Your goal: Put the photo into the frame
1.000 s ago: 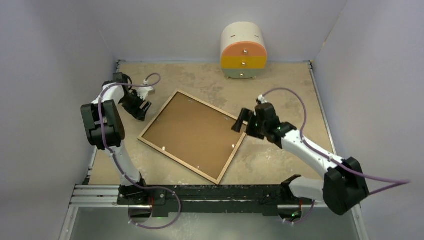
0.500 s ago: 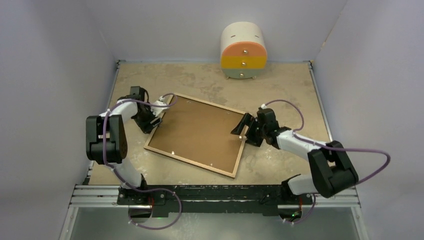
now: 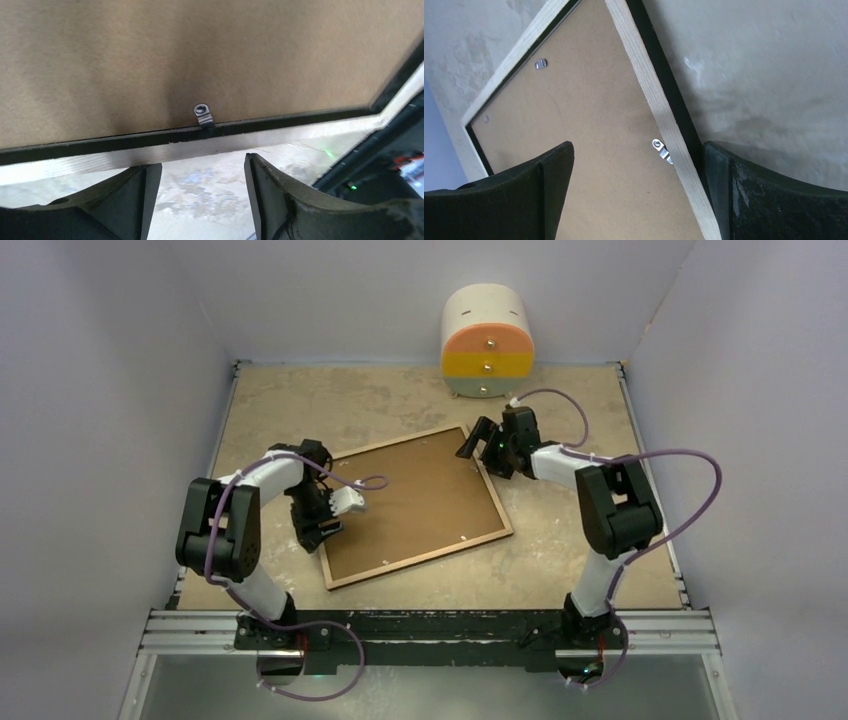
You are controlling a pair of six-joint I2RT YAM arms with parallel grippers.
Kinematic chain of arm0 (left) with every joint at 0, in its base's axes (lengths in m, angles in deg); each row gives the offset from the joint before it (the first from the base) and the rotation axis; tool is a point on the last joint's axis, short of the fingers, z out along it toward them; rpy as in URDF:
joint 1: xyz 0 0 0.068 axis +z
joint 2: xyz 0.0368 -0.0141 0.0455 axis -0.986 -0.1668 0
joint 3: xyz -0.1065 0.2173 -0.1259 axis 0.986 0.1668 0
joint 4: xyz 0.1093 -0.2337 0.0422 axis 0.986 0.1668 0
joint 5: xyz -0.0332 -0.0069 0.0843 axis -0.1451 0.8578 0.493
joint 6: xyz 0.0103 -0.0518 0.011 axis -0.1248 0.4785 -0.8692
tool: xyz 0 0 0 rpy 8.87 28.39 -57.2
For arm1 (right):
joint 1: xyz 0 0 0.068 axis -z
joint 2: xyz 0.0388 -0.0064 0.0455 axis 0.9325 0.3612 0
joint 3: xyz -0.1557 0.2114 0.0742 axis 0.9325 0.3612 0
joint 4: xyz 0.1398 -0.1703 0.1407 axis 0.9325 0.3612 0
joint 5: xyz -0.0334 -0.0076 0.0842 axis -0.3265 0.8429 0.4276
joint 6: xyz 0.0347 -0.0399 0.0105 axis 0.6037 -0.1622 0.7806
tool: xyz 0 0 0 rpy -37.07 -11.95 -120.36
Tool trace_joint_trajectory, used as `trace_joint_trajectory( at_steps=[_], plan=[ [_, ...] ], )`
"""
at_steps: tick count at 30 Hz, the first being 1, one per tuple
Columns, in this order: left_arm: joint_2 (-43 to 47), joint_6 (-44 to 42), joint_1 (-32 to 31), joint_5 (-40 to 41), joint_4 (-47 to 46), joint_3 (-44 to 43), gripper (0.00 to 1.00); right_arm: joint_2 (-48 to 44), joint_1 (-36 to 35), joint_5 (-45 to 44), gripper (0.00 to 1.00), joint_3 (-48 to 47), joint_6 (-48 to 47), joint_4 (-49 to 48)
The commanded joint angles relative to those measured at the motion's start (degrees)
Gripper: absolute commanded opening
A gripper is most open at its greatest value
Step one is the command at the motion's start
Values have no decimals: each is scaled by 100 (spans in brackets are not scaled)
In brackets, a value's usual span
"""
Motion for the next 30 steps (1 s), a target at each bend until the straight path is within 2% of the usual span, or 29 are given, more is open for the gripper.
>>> trace_joint_trajectory(
  at_steps=[1, 6, 11, 14, 16, 17, 21, 25, 30],
  plan=[
    [80, -95, -248, -1310, 197, 91, 64, 503, -466, 836, 99, -639, 144, -100],
    [-31, 115, -501, -1524, 82, -13, 64, 1327, -638, 855, 99, -1770, 121, 24],
    [-183, 469, -1038, -1990, 9, -200, 68, 2062, -866, 735, 99, -3275, -210, 471],
    [-182, 574, -1321, -2326, 83, -299, 74, 2299, -958, 559, 99, -3914, -415, 728],
    [-144, 556, -1372, -2567, 227, -378, 85, 2363, -964, 322, 99, -4225, -604, 1045],
    [-115, 527, -1381, -2646, 332, -424, 87, 2363, -965, 216, 99, -4358, -724, 1197],
    [143, 315, -1373, -2613, 848, -638, 92, 2136, -960, -250, 99, -4492, -1243, 1664],
    [510, 115, -1279, -2248, 1397, -1100, 94, 1699, -951, -759, 99, -4351, -1463, 2036],
    [521, -218, -423, -1828, 1807, -2028, 95, 483, -951, -1085, 99, -3122, -1381, 2008]
  ],
)
